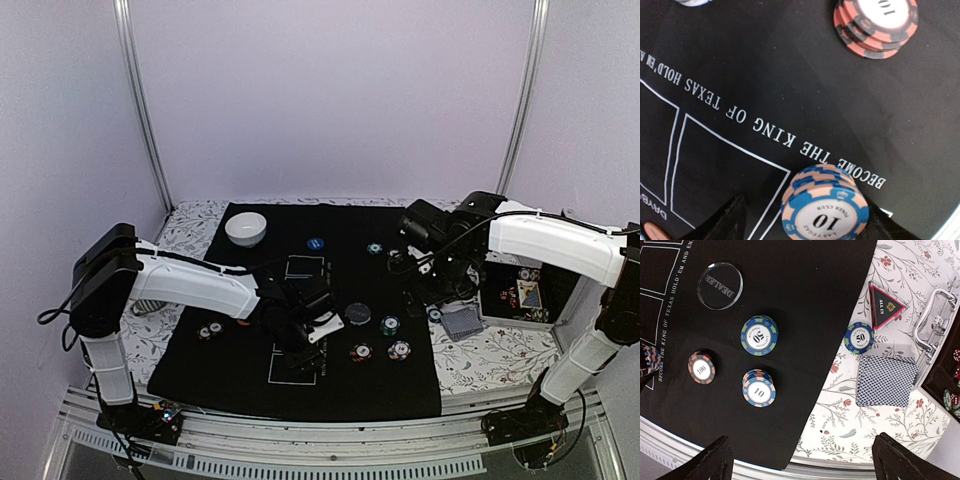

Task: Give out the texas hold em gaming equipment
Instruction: Pick up the pile of poker chips from the poker table mat, then place the poker chips pile at the big blind area.

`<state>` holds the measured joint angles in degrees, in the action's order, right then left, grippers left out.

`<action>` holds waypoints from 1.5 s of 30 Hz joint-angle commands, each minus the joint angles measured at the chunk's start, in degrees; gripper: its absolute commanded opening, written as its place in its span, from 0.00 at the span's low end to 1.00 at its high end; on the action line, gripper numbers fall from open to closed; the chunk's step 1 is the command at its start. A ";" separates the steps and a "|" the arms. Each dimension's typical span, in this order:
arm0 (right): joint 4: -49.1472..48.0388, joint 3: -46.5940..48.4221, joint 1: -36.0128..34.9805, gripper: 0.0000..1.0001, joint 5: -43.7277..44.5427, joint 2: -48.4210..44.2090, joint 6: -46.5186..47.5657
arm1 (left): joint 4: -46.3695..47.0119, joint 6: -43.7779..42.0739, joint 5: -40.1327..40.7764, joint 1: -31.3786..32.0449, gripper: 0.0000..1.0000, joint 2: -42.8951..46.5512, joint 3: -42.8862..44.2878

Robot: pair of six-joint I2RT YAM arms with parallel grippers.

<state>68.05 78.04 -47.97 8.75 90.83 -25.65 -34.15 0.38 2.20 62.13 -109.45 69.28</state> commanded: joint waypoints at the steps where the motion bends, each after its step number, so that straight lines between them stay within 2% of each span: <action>1: -0.57 -0.34 0.21 0.99 1.28 -0.54 0.51 | -1.71 -0.71 -1.14 -0.47 0.74 -0.99 0.37; 15: -0.73 -0.96 0.24 0.99 1.41 -0.65 0.51 | 0.93 -0.90 -4.32 -0.48 0.69 -1.72 0.25; 23: -0.90 -1.13 0.21 0.99 1.44 -0.36 0.66 | 1.28 -1.17 -5.76 -0.38 0.35 -1.28 -0.23; 25: -0.86 -1.17 0.22 0.99 1.50 -0.46 0.67 | 1.26 -1.17 -6.26 -0.40 0.24 -1.10 -0.40; 28: -0.65 -1.21 0.22 0.99 1.65 -0.47 0.67 | 1.00 -0.88 -6.23 -0.51 0.00 -0.26 -0.63; 31: -0.61 -1.14 0.23 0.99 1.81 -0.38 0.68 | -0.03 0.67 -4.99 -1.89 0.00 0.93 -0.72; 35: -0.58 -1.18 0.22 0.99 1.96 -0.39 0.77 | -1.99 4.96 -1.55 -7.98 0.00 4.07 -2.32; 45: -1.32 -2.18 0.99 0.99 2.50 -0.76 1.03 | -2.19 11.57 0.75 -24.10 0.00 14.58 -14.91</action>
<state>67.64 76.71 -47.90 10.02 90.83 -25.04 -35.31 8.34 2.39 41.91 -97.51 58.52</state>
